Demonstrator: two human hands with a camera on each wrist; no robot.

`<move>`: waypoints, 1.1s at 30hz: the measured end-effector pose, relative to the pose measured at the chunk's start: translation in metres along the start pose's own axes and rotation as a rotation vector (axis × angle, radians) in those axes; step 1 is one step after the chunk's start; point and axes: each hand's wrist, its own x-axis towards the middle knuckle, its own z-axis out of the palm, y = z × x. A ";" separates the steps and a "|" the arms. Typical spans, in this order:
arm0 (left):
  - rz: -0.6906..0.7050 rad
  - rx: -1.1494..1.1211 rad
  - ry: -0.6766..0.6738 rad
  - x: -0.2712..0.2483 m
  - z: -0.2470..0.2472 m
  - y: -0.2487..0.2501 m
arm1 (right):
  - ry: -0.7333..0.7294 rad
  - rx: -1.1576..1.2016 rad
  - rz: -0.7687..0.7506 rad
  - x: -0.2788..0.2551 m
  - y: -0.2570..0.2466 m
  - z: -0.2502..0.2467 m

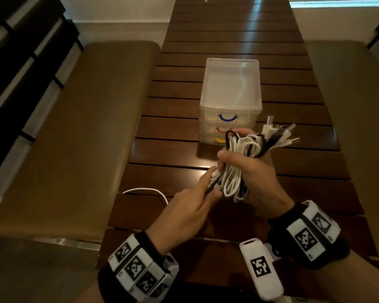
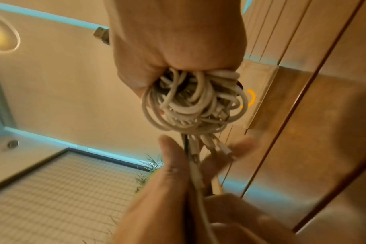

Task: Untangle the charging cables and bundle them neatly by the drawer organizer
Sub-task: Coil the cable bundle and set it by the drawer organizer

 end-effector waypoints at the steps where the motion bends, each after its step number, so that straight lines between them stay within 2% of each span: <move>1: 0.007 -0.065 -0.008 0.001 0.004 -0.001 | -0.054 0.057 0.018 -0.001 -0.003 -0.001; 5: -0.037 -0.242 -0.023 0.006 0.007 0.009 | -0.153 0.255 0.002 0.000 -0.007 -0.008; 8: -0.121 -0.208 -0.084 0.011 0.003 0.020 | -0.187 0.161 -0.008 -0.001 -0.005 -0.008; 11: -0.189 -0.013 -0.107 0.021 0.000 0.021 | -0.164 0.051 0.019 0.001 0.005 -0.007; 12: -0.227 -0.011 -0.106 0.025 0.000 0.019 | -0.133 0.038 -0.008 0.002 0.010 -0.005; 14: -0.262 -0.162 -0.111 0.030 0.001 0.016 | -0.063 0.061 -0.073 0.005 0.018 -0.002; 17: -0.263 -0.530 -0.173 0.034 0.001 0.009 | -0.063 -0.023 -0.151 0.008 0.022 0.001; 19: -0.239 -0.639 -0.185 0.036 0.000 0.007 | -0.094 -0.050 -0.148 0.008 0.024 -0.001; 25: -0.233 -0.520 -0.172 0.043 0.007 0.004 | -0.090 0.029 0.060 0.001 0.028 -0.005; 28: -0.190 -0.529 -0.205 0.044 0.008 0.006 | -0.138 -0.053 0.035 0.004 0.019 -0.010; 31: -0.145 -0.546 -0.256 0.042 0.004 0.009 | -0.249 -0.051 0.047 0.007 0.018 -0.011; 33: -0.162 -0.518 -0.257 0.039 0.004 0.007 | -0.303 -0.002 0.074 0.006 0.020 -0.009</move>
